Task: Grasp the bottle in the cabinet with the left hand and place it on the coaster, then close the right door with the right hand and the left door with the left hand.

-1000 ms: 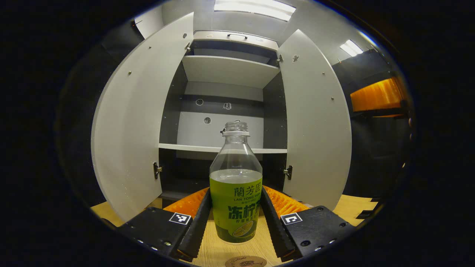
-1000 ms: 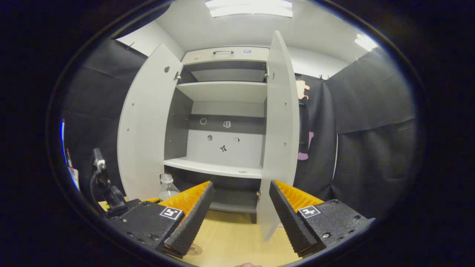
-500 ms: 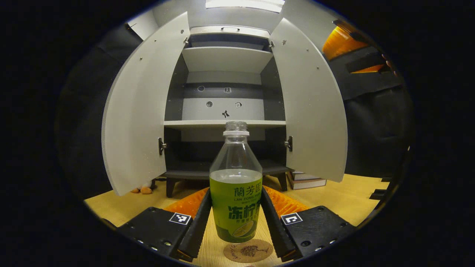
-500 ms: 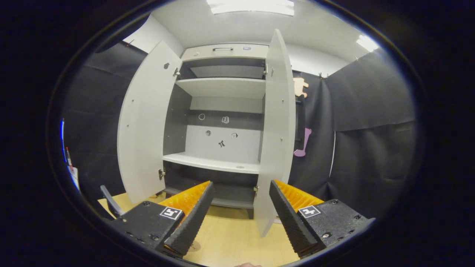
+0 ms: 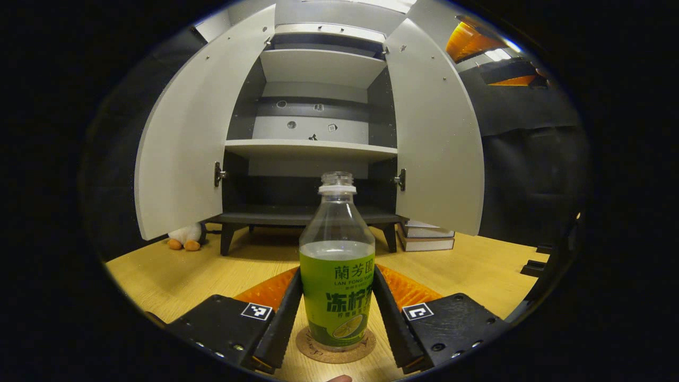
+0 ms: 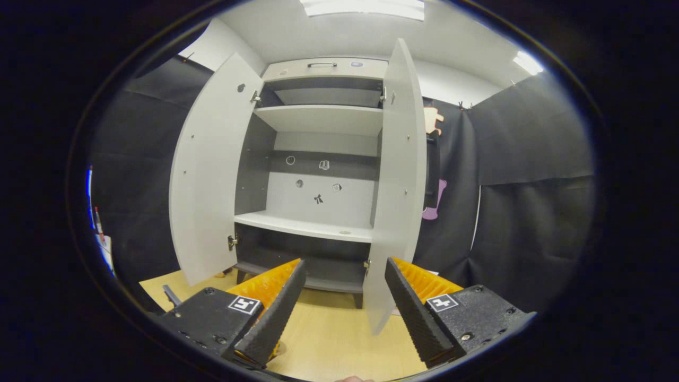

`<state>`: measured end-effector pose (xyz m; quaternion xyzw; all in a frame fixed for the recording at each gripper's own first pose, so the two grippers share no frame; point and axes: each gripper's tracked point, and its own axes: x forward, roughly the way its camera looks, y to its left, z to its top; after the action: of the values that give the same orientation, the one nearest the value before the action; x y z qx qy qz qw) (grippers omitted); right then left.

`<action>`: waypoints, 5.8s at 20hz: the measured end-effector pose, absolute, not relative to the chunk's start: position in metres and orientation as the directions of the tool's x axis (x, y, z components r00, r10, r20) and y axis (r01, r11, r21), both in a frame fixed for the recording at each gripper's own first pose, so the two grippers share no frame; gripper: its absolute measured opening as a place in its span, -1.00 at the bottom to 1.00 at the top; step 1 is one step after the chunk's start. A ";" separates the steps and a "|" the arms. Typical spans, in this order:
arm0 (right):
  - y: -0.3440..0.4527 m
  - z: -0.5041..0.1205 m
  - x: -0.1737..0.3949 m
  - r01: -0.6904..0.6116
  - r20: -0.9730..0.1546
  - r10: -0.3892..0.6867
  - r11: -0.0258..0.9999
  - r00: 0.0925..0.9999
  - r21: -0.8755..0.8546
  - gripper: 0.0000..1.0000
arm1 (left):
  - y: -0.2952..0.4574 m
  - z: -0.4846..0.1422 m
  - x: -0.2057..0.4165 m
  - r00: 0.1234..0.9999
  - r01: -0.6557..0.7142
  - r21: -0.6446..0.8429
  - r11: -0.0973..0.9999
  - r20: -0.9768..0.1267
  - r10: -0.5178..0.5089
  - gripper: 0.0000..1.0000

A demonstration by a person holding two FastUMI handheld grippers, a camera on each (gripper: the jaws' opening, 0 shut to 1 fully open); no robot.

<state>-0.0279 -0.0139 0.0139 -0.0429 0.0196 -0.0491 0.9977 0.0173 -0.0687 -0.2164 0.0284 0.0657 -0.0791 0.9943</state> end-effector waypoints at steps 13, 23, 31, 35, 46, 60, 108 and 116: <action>-0.014 0.005 -0.023 0.079 -0.058 -0.084 0.993 0.995 -0.088 0.97 | -0.062 -0.223 0.000 0.950 0.215 -0.029 0.976 -0.225 -0.216 0.95; -0.010 -0.013 -0.012 0.078 -0.077 -0.083 0.995 0.994 -0.055 0.97 | -0.056 -0.093 -0.010 0.971 0.233 -0.033 0.972 -0.057 -0.234 0.90; 0.005 -0.019 0.002 0.035 -0.049 -0.036 0.999 0.998 -0.031 0.90 | -0.011 -0.034 -0.003 0.995 0.058 -0.053 0.997 -0.080 -0.062 0.90; 0.008 -0.021 0.003 0.017 -0.039 -0.017 1.000 0.999 -0.001 0.97 | 0.015 -0.006 0.004 1.000 -0.006 0.003 1.000 -0.023 0.006 0.89; -0.011 -0.029 0.001 0.038 -0.055 -0.035 0.998 0.998 0.048 0.97 | 0.039 0.006 0.005 0.997 -0.078 -0.006 0.997 0.023 0.078 0.89; -0.185 0.152 -0.017 0.342 0.209 -0.355 0.935 0.911 0.098 0.96 | 0.036 -0.010 -0.004 0.995 -0.094 0.031 0.995 -0.012 0.095 0.90; -0.095 0.147 0.064 0.155 0.172 -0.157 0.988 0.973 0.026 0.96 | 0.068 -0.001 -0.008 0.988 -0.151 -0.047 0.987 0.006 0.151 1.00; -0.058 0.036 0.016 0.099 0.029 -0.101 0.992 0.994 0.085 0.96 | 0.044 0.000 -0.004 0.996 -0.093 -0.029 0.995 0.001 0.093 0.89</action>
<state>0.0159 -0.0584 0.0356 0.0417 -0.0165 -0.0501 0.9977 -0.0045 0.0442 -0.0003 -0.0144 -0.0010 0.0464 0.9988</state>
